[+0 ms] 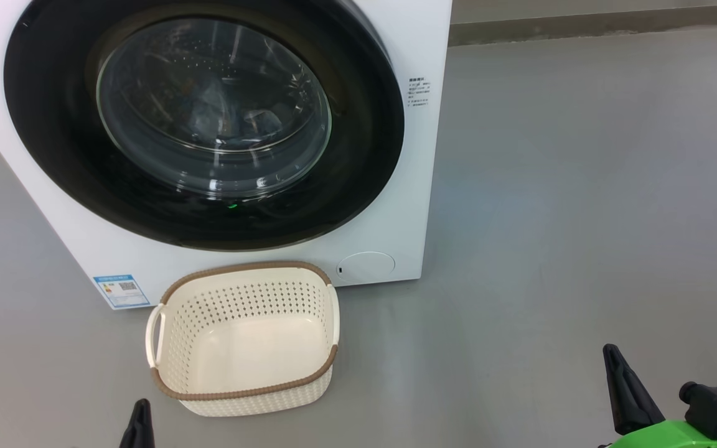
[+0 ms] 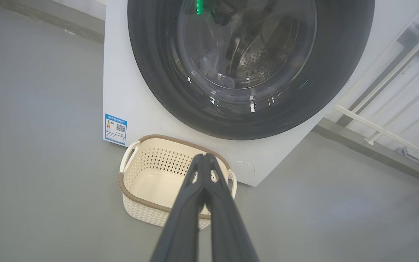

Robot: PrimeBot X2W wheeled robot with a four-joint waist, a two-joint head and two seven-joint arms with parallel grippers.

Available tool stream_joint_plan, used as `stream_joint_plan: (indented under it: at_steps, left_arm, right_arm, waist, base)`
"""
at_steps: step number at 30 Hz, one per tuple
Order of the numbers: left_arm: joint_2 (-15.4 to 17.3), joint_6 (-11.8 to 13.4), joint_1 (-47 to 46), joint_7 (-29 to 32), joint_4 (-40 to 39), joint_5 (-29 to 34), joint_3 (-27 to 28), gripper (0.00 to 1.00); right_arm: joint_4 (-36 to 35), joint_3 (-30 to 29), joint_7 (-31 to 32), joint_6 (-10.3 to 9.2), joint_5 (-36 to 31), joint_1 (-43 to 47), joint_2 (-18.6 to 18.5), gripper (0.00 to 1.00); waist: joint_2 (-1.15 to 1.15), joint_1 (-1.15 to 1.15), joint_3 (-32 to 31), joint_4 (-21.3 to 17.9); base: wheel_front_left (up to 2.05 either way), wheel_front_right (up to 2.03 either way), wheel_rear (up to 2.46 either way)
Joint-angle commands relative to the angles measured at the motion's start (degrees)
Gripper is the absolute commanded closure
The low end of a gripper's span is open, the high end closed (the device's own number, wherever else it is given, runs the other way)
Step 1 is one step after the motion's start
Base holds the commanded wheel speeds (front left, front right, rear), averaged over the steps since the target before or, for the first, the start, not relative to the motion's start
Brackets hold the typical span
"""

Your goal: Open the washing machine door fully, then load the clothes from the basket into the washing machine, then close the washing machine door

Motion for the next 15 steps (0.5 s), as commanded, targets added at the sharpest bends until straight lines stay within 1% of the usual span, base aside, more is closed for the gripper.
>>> stream_joint_plan:
  at_steps: [1, 15]
  left_arm:
    - [0.9, -0.1, -2.2, 0.2, -1.0, -1.4, 0.8, 1.0]
    - [1.0, -0.2, -3.6, 2.7, -0.5, -10.1, 1.5, 1.0]
  right_arm:
    - [-1.3, 0.0, 0.3, -0.05, 2.2, -2.0, -0.1, 1.0]
    - [-1.2, 0.0, 2.8, -0.09, 12.2, -2.7, -0.1, 1.0]
  waist:
    - [0.0, -0.01, 0.0, 0.0]
    - [0.0, -0.01, 0.2, 0.3]
  base:
    - [0.0, 0.0, 0.0]
    - [0.0, 0.0, 0.0]
